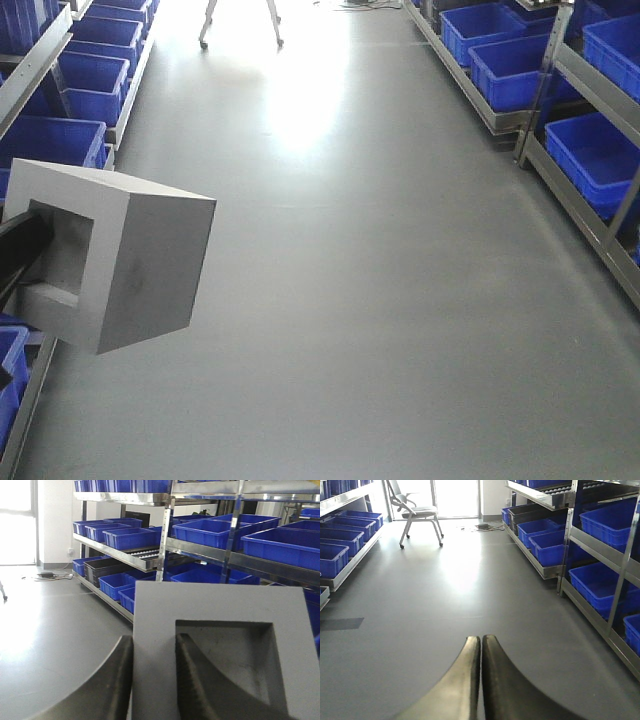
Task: Sort gray base to blue bin
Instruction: 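Drive down the aisle between the blue bin shelves holding the block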
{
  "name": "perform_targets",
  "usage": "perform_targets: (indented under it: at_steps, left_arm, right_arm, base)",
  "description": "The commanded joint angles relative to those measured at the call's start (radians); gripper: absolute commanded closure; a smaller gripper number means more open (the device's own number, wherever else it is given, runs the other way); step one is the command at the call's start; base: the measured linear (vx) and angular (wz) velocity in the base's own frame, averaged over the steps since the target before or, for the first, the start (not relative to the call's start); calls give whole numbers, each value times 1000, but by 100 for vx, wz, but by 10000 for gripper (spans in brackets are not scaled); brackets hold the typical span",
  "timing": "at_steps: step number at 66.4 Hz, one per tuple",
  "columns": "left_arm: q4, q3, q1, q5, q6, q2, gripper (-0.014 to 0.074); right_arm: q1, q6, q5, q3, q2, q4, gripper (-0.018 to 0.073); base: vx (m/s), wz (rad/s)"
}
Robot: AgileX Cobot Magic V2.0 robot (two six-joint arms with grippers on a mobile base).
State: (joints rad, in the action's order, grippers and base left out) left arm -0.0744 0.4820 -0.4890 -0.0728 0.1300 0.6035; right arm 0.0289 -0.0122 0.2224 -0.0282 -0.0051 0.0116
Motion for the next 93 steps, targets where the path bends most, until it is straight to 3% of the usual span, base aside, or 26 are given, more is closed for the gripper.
perform_targets:
  at_steps: [1, 93]
  left_arm:
    - [-7, 30, -5, -107, 9, -1, 603]
    - [-7, 30, -5, -100, 9, -1, 603]
  right_arm:
    - [3, 12, -72, -2, 18, -5, 564]
    - [3, 12, -72, -2, 18, -5, 564]
  base:
    - [44, 10]
    - [43, 1]
